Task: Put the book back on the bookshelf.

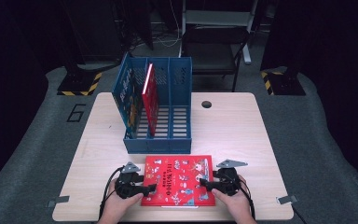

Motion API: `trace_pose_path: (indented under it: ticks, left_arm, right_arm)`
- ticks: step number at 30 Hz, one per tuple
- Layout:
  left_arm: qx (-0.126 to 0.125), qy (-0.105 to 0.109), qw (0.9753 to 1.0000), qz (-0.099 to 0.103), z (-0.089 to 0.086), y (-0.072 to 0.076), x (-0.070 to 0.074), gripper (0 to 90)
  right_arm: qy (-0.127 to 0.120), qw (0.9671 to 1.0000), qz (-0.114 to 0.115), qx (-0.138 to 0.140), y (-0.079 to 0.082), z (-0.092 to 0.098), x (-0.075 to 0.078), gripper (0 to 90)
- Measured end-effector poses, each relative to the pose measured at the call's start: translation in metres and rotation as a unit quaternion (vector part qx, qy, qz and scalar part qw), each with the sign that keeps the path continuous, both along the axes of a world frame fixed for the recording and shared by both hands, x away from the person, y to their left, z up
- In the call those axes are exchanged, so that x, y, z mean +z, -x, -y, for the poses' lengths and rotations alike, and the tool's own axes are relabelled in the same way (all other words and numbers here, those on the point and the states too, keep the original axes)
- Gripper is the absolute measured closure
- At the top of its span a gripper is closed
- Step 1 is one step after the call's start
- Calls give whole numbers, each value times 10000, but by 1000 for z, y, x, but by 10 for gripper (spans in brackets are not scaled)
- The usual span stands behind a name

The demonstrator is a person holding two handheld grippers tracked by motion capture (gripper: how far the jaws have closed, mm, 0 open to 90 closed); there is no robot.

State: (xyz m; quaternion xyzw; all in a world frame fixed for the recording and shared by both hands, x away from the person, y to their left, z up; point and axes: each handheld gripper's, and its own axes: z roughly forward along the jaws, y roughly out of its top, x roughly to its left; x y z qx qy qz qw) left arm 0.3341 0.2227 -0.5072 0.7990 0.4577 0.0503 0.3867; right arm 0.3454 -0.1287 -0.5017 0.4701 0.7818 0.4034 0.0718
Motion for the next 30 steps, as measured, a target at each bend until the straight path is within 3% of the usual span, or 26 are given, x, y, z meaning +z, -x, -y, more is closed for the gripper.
trace_pose_path:
  ticks: [15, 26, 30]
  left_arm:
    - [348, 15, 9994, -11, -19, -3, 0, 322]
    - [406, 28, 9991, -78, -25, -6, 0, 322]
    - [544, 48, 9985, -5, -27, -9, 0, 323]
  right_arm:
    - [126, 9994, 96, 302, -7, -21, -3, 319]
    - [87, 9994, 101, 334, -14, -27, -3, 318]
    - [74, 9992, 145, 372, -17, -30, -4, 318]
